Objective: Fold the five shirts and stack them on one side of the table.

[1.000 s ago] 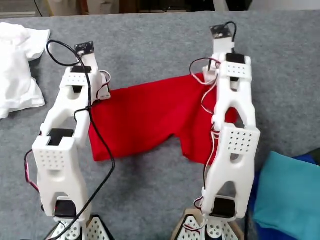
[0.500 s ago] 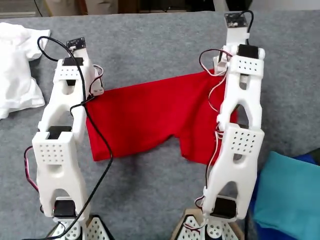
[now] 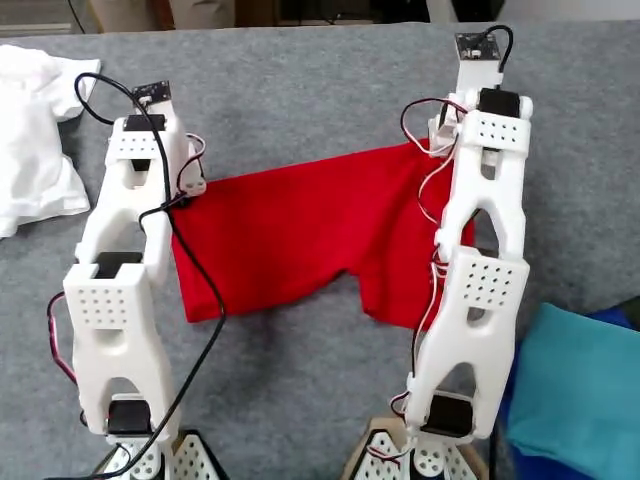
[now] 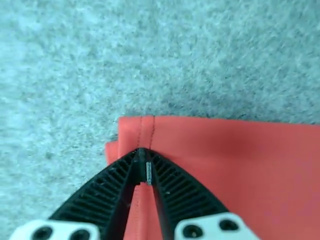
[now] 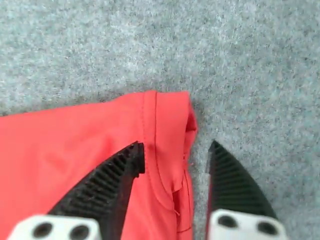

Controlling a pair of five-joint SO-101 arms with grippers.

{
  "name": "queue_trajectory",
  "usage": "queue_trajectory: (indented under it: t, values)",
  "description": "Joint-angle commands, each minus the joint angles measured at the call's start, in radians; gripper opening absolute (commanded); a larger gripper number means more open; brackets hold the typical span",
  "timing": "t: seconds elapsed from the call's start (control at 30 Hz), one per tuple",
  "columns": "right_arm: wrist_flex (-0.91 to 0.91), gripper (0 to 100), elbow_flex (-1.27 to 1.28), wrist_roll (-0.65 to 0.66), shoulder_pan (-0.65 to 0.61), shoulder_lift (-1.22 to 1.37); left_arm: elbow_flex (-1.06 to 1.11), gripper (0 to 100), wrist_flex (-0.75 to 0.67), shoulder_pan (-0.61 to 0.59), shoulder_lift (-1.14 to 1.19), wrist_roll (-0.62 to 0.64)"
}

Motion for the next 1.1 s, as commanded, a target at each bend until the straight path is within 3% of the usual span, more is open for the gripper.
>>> queue_trajectory:
  t: [0.0, 0.13, 0.83, 1.07]
  values:
    - [-0.029, 11.9, -0.059, -0.009, 0.015, 0.024, -0.051, 2, 0.005, -0.008, -0.015, 0.000]
    - [-0.095, 0.5, -0.061, -0.009, 0.016, 0.081, -0.051, 2, 0.006, -0.008, -0.008, 0.000]
    - [-0.095, 0.5, -0.229, -0.009, 0.065, 0.091, -0.043, 2, 0.006, -0.008, -0.008, 0.000]
    - [-0.204, 0.5, -0.231, -0.009, 0.061, 0.133, -0.041, 2, 0.006, -0.008, -0.008, 0.000]
